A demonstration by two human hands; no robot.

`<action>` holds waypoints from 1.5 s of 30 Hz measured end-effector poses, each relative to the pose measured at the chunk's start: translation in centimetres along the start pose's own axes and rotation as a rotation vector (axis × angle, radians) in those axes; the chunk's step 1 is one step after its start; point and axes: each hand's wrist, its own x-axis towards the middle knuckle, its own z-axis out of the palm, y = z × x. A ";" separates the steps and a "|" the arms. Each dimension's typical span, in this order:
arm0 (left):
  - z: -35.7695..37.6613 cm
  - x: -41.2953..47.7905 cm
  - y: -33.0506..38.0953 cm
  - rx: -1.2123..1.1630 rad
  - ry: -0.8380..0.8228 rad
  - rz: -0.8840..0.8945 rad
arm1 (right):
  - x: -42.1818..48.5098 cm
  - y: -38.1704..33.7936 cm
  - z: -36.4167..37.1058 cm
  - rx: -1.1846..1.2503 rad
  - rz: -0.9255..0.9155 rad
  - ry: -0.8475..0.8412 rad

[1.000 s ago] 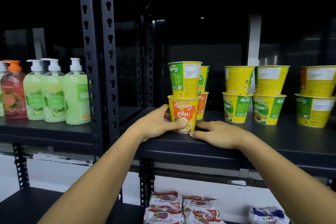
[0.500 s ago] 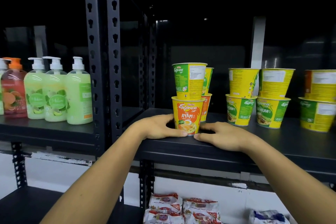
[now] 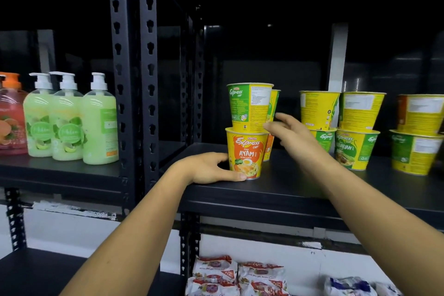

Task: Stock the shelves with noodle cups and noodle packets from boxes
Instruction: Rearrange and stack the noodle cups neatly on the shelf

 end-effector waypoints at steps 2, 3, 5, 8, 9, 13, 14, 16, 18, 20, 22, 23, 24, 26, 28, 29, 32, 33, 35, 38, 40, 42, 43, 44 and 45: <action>0.0 -0.1 0.0 -0.005 0.007 -0.007 | 1.0 -1.0 0.8 0.026 0.005 -0.007; 0.0 -0.1 -0.1 -0.008 0.011 -0.008 | 1.5 -1.4 1.2 0.030 0.010 -0.018; 0.0 -0.2 0.0 -0.007 0.016 -0.007 | 2.4 -1.8 1.8 0.057 0.019 -0.062; 0.0 -0.3 0.1 0.009 0.022 -0.018 | 3.1 -2.3 2.1 0.139 0.034 -0.089; 0.0 -0.3 0.1 0.012 0.022 -0.020 | 3.2 -2.4 2.1 0.150 0.035 -0.082; 0.0 -0.1 -0.3 -0.012 0.022 -0.016 | 2.8 -3.1 2.1 0.055 0.002 -0.103; 0.0 0.0 -0.3 -0.016 0.024 -0.018 | 2.9 -3.2 2.2 0.040 0.007 -0.121; 0.0 0.0 -0.4 -0.019 0.025 -0.019 | 3.1 -3.2 2.2 0.066 0.026 -0.150; 0.0 0.1 -0.5 -0.026 0.024 -0.012 | 3.4 -3.2 2.0 0.117 0.033 -0.145; 0.0 0.0 -0.5 -0.032 0.023 -0.012 | 3.2 -3.4 2.0 0.110 0.014 -0.148; 0.0 -0.1 -0.4 -0.039 0.022 -0.015 | 3.0 -3.3 2.0 0.054 0.000 -0.165; 0.1 -0.1 -0.3 -0.043 0.020 -0.014 | 3.0 -3.2 2.0 0.033 0.003 -0.179; 0.1 -0.1 -0.3 -0.048 0.019 -0.012 | 3.1 -3.1 2.0 0.030 0.008 -0.193; 0.1 -0.1 -0.3 -0.049 0.022 -0.009 | 3.2 -2.9 1.9 0.073 0.023 -0.186; 0.1 -0.2 -0.2 -0.050 0.026 -0.011 | 3.2 -2.7 1.8 0.101 0.014 -0.153; 0.1 -0.1 -0.2 -0.051 0.026 -0.012 | 3.2 -2.5 1.9 0.083 0.000 -0.143; 0.1 0.0 -0.4 -0.052 0.024 -0.013 | 2.9 -2.3 2.2 -0.002 -0.004 -0.161; 0.1 0.1 -0.4 -0.047 0.026 -0.013 | 3.0 -2.1 2.2 0.022 0.009 -0.172; 0.1 0.2 -0.6 -0.032 0.030 -0.013 | 3.2 -2.0 2.1 0.102 0.016 -0.165; 0.1 0.3 -0.6 -0.043 0.030 -0.012 | 3.0 -2.0 2.0 0.087 -0.009 -0.154; 0.1 0.2 -0.6 -0.056 0.026 -0.008 | 2.8 -1.8 2.2 0.019 -0.007 -0.184; 0.1 0.1 -0.6 -0.053 0.021 -0.002 | 2.8 -1.5 2.3 0.041 0.018 -0.192; 0.1 0.1 -0.6 -0.048 0.022 -0.001 | 3.0 -1.5 2.2 0.084 0.028 -0.182; 0.1 0.1 -0.6 -0.044 0.022 0.000 | 3.0 -1.5 2.1 0.117 0.028 -0.172; 0.1 0.1 -0.6 -0.042 0.024 -0.001 | 3.0 -1.6 1.9 0.133 0.025 -0.167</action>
